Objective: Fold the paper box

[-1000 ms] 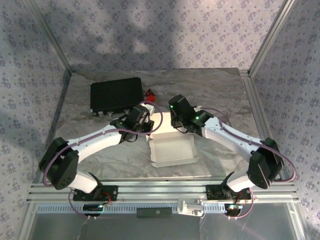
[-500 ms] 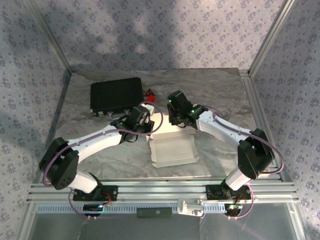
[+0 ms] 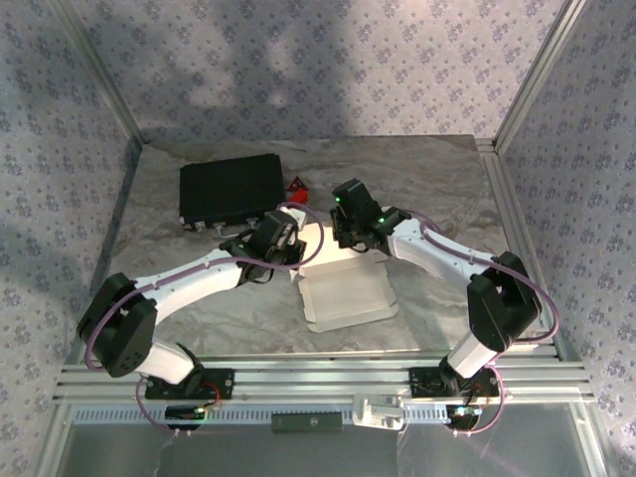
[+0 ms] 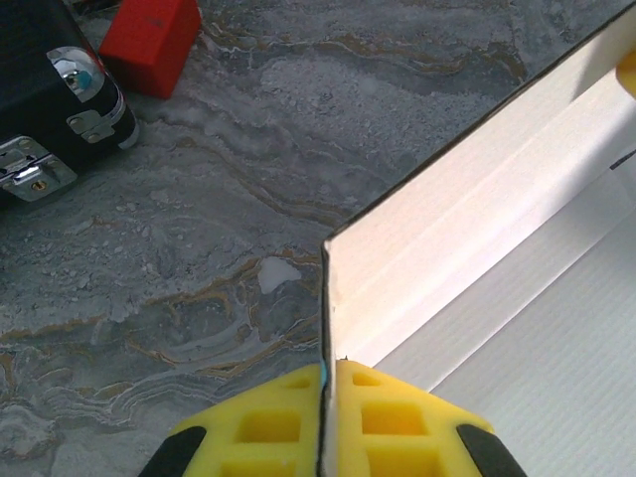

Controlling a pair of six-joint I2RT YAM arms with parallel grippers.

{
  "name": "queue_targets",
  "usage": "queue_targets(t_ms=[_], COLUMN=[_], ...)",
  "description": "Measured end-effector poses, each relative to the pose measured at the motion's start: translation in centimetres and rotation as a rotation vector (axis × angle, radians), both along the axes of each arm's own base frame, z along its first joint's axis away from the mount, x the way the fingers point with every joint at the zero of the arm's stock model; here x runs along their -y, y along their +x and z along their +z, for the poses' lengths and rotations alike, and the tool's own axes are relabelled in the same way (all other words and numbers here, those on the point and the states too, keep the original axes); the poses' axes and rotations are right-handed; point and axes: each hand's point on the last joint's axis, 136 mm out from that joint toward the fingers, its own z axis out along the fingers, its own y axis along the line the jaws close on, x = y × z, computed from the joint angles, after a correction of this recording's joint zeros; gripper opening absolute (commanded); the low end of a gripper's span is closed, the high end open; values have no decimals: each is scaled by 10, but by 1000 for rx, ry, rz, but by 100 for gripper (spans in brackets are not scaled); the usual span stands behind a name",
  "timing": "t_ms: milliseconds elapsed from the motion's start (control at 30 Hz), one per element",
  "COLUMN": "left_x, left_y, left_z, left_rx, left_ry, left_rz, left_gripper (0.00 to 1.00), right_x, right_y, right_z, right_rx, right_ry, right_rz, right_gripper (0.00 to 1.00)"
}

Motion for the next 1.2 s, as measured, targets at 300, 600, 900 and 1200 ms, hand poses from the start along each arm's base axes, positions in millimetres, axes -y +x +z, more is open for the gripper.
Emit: queue_targets(t_ms=[300, 600, 900, 1200], left_x=[-2, -2, -2, -6], left_y=[0, -3, -4, 0], left_z=[-2, 1, 3, 3], left_rx=[5, 10, 21, 40], left_ry=[13, -10, -1, 27], left_rz=[0, -9, -34, -26], left_gripper=[0, 0, 0, 0], right_x=[0, 4, 10, 12], right_y=[-3, -10, -7, 5], right_z=[-6, -4, 3, -1], right_rx=[11, 48, 28, -64], right_ry=[3, 19, 4, -51], right_rz=[19, 41, 87, 116], right_gripper=[1, 15, 24, 25])
